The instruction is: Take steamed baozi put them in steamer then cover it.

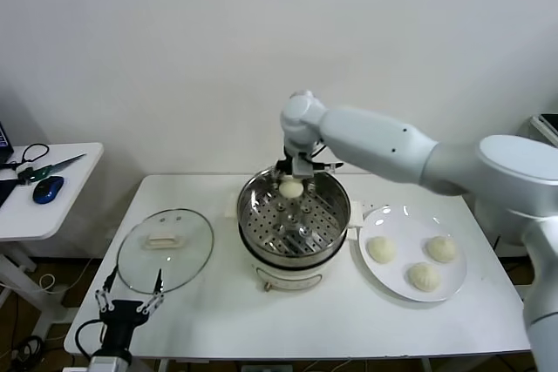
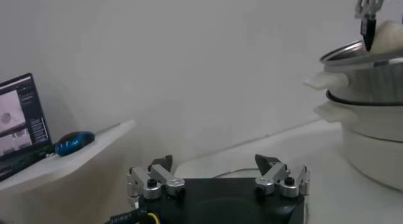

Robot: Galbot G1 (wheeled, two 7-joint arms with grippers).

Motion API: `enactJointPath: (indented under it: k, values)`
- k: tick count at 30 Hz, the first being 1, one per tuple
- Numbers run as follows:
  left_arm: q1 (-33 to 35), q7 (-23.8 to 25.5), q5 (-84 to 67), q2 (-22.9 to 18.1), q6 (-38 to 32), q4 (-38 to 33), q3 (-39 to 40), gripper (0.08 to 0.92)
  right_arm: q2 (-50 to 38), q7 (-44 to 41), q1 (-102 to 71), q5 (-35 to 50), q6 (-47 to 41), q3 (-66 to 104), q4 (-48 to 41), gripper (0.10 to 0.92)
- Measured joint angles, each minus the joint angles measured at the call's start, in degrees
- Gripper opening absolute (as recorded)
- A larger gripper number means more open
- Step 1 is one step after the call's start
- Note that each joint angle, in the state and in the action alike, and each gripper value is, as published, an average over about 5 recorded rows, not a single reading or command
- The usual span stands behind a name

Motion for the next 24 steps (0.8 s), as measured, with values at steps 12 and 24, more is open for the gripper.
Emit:
enactJointPath:
  k: [12,24]
  values:
    - [-0.1,0.0,0.0,0.1,0.0,0.3,0.0,0.823,0.7,0.4,-2.3,-1.5,0.1,0.5,-1.1,0.799]
    - [0.5,0.0,0.0,0.2,-0.2,-0.2,-0.1,0.823,-3.9,-1.2,1.8,-0.4,0.6,0.7,4.5,0.823]
